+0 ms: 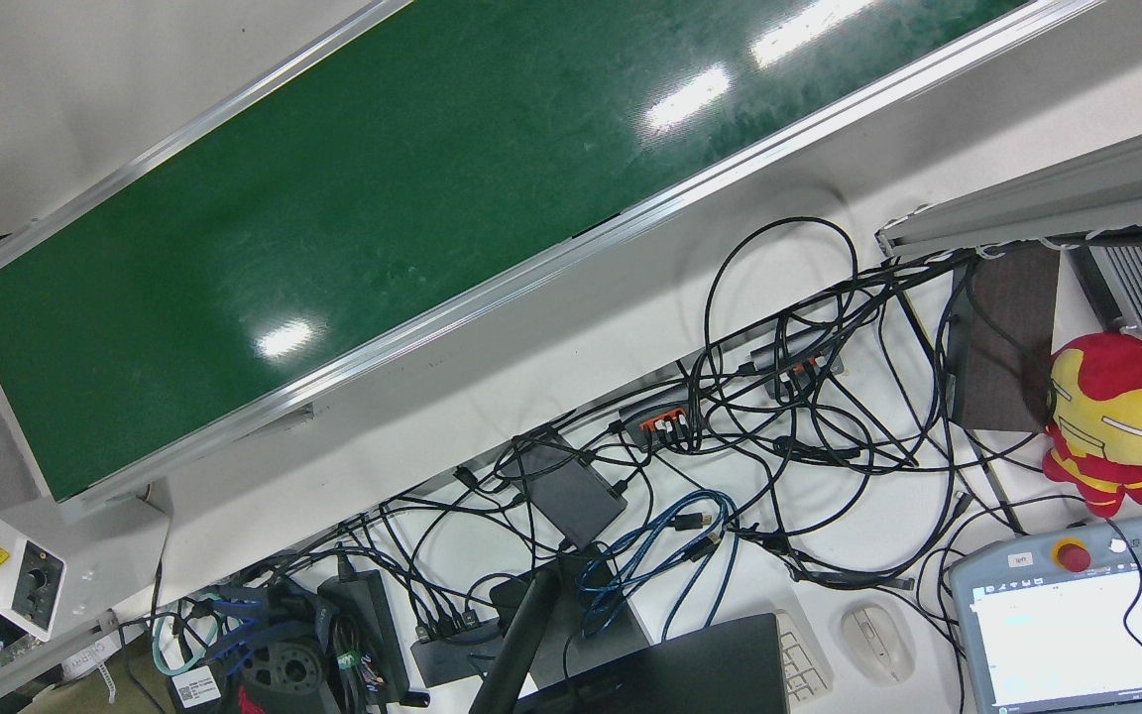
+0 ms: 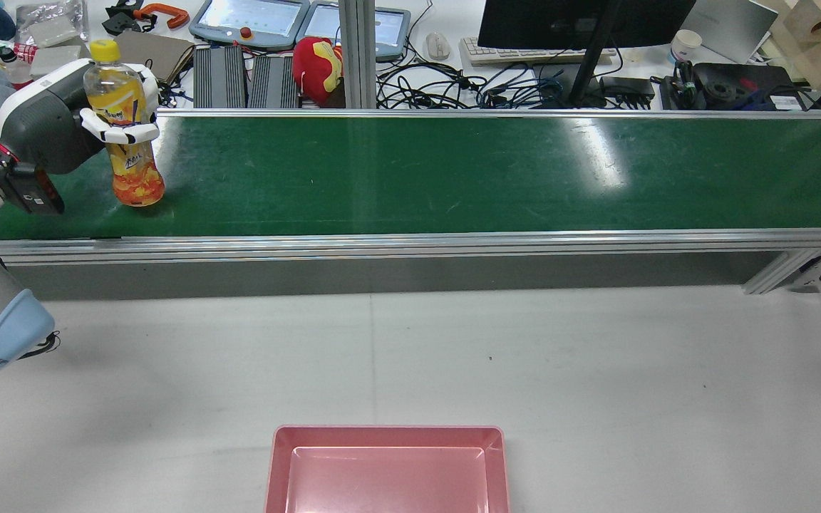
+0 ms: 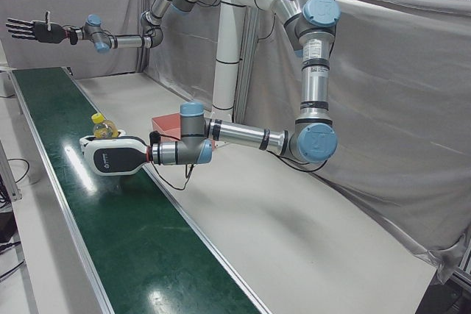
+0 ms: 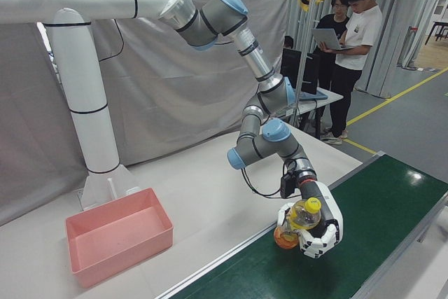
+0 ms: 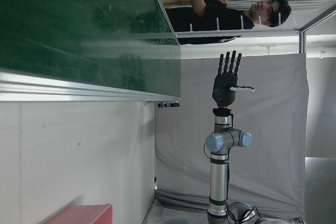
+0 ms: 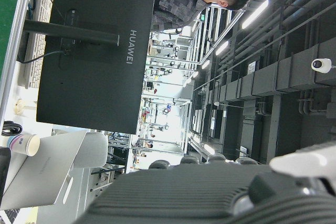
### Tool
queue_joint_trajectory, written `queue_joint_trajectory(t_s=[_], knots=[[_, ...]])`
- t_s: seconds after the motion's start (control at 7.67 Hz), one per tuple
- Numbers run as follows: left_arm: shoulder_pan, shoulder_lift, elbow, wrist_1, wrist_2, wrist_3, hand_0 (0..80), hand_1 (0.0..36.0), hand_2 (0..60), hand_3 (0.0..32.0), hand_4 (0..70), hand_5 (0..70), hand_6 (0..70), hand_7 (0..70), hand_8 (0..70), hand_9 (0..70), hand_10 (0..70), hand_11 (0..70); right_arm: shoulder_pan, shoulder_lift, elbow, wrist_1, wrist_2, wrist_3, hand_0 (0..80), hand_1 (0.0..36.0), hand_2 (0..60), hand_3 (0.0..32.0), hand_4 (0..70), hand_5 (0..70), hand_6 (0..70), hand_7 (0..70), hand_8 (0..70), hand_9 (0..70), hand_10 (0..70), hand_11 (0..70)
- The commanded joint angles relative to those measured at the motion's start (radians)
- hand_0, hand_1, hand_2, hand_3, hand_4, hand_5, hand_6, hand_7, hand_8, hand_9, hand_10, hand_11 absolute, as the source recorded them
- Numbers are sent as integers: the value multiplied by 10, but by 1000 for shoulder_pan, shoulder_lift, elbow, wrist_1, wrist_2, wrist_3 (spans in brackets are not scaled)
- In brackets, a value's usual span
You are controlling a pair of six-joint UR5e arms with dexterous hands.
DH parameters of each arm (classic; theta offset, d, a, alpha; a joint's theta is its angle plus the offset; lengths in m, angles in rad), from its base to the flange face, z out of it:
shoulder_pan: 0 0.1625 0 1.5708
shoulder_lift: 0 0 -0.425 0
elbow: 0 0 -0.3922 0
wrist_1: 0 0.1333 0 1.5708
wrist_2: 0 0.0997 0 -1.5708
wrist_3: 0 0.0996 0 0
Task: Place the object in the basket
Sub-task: 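Carry the bottle with the left hand down over the pink tray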
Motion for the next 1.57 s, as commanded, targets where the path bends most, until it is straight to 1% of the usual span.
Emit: queue_joint_trajectory(t_s=[0.0, 0.13, 0.26, 0.39, 0.52, 0.65, 0.78, 0.91, 1.04, 1.17, 1.3, 1.43], knots=[[25, 7, -147, 101, 8, 11, 659, 243, 600, 0, 700, 700, 699, 700, 700, 700, 692, 700, 0, 0, 2, 0, 0, 2, 0, 0, 0, 0, 0, 0, 0, 0, 0, 0, 0, 0], [86, 14, -245, 170, 7, 15, 666, 245, 600, 0, 700, 700, 691, 700, 700, 700, 689, 700, 0, 0, 0, -2, 0, 0, 0, 0, 0, 0, 0, 0, 0, 0, 0, 0, 0, 0], [136, 14, -299, 203, 8, 32, 728, 266, 600, 0, 700, 700, 654, 671, 700, 700, 655, 700, 0, 0, 0, 0, 0, 0, 0, 0, 0, 0, 0, 0, 0, 0, 0, 0, 0, 0], [201, 11, -336, 229, 7, 51, 700, 260, 600, 0, 700, 700, 634, 655, 700, 700, 648, 700, 0, 0, 0, 0, 0, 2, 0, 0, 0, 0, 0, 0, 0, 0, 0, 0, 0, 0], [289, 7, -385, 273, 7, 95, 728, 265, 600, 0, 700, 700, 623, 644, 700, 700, 633, 700, 0, 0, 0, 0, 0, 2, 0, 0, 0, 0, 0, 0, 0, 0, 0, 0, 0, 0], [373, 7, -414, 301, 7, 145, 753, 276, 600, 0, 700, 700, 619, 642, 700, 700, 620, 700, 0, 0, 0, 0, 0, 2, 0, 0, 0, 0, 0, 0, 0, 0, 0, 0, 0, 0], [451, 5, -416, 307, 4, 182, 736, 271, 600, 0, 700, 700, 616, 640, 700, 700, 610, 700, 0, 0, 0, 0, 0, 2, 0, 0, 0, 0, 0, 0, 0, 0, 0, 0, 0, 0], [551, -15, -414, 325, -4, 222, 734, 269, 592, 0, 700, 700, 606, 634, 700, 700, 607, 700, -1, 0, 0, 0, 0, 0, 0, 0, 0, 0, 0, 0, 0, 0, 0, 0, 0, 0], [614, -74, -411, 379, -6, 270, 793, 280, 581, 0, 700, 700, 599, 621, 700, 700, 595, 700, -1, 0, 0, 0, 0, 2, 0, 0, 0, 0, 0, 0, 0, 0, 0, 0, 0, 0], [681, -134, -408, 436, -6, 311, 764, 266, 562, 0, 700, 700, 607, 622, 700, 700, 581, 700, 0, 0, 0, 0, 0, 0, 0, 0, 0, 0, 0, 0, 0, 0, 0, 0, 0, 0], [711, -147, -404, 456, -9, 321, 736, 253, 538, 0, 700, 700, 611, 623, 700, 700, 573, 700, 0, 0, 0, 0, 0, 0, 0, 0, 0, 0, 0, 0, 0, 0, 0, 0, 0, 0], [714, -144, -405, 491, -21, 321, 696, 239, 526, 0, 700, 700, 614, 624, 700, 700, 566, 700, 0, 0, 0, 0, 0, 0, 0, 0, 0, 0, 0, 0, 0, 0, 0, 0, 0, 0]])
